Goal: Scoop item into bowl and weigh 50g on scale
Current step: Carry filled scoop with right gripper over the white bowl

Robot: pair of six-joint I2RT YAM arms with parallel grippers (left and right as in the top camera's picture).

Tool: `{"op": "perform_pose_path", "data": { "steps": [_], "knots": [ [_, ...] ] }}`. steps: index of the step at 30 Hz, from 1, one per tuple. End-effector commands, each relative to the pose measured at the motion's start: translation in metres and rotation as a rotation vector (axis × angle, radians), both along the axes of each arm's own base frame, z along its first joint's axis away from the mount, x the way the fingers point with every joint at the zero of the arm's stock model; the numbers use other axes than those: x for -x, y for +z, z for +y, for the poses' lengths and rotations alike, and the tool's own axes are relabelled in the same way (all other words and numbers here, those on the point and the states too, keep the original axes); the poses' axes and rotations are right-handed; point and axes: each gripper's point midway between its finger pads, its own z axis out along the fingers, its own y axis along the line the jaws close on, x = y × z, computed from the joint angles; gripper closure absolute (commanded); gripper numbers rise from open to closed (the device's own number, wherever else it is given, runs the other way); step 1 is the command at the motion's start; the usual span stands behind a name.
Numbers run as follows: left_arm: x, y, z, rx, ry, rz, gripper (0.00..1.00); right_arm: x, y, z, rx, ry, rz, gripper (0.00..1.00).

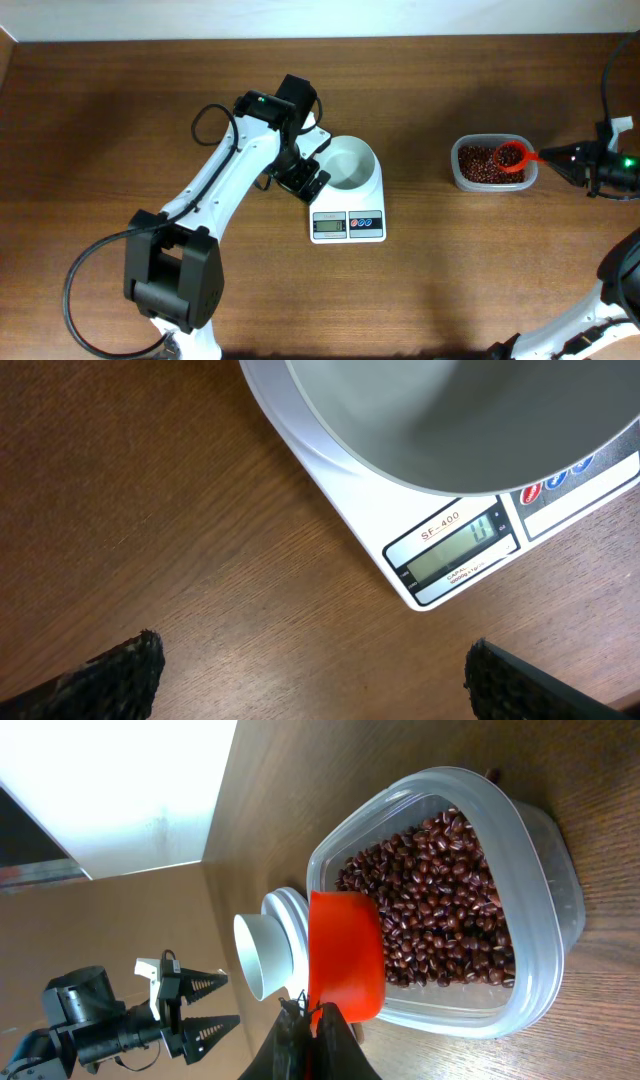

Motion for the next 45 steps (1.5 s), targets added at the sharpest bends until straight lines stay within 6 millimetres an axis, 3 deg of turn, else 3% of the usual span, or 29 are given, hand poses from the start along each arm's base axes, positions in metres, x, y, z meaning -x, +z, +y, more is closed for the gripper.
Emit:
{"op": "perform_pose_path", "data": {
  "steps": [1, 8, 16, 24, 26, 34, 35, 39, 45],
  "knots": [
    [0.0, -0.002, -0.002, 0.002, -0.009, 0.005, 0.01, -0.001, -0.001, 0.004, -0.028, 0.007, -0.015, 0.96],
    [0.0, -0.002, -0.002, 0.002, -0.009, 0.005, 0.01, -0.002, -0.001, 0.005, -0.03, 0.008, -0.014, 0.96],
    [0.0, -0.002, -0.002, 0.002, -0.009, 0.005, 0.01, -0.003, 0.009, 0.026, -0.1, 0.035, -0.005, 0.96],
    [-0.001, -0.002, -0.002, 0.002, -0.007, 0.004, 0.01, 0.001, 0.012, 0.032, -0.123, 0.05, 0.0, 0.96],
    [0.0, -0.002, -0.002, 0.002, -0.009, 0.005, 0.01, -0.002, 0.012, 0.043, -0.123, 0.077, 0.001, 0.96],
    [0.0, -0.002, -0.002, 0.002, -0.009, 0.005, 0.01, -0.011, 0.016, 0.124, -0.139, 0.281, -0.009, 0.96],
    [0.0, -0.002, -0.002, 0.002, -0.008, 0.004, 0.01, -0.014, 0.021, 0.143, -0.164, 0.321, -0.031, 0.96],
    [0.0, -0.002, -0.002, 0.002, -0.009, 0.004, 0.01, -0.015, 0.028, 0.187, -0.196, 0.421, -0.076, 0.96],
    [0.0, -0.002, -0.002, 0.002, -0.009, 0.005, 0.01, -0.024, 0.026, 0.254, -0.181, 0.55, -0.109, 0.96]
  ]
}}
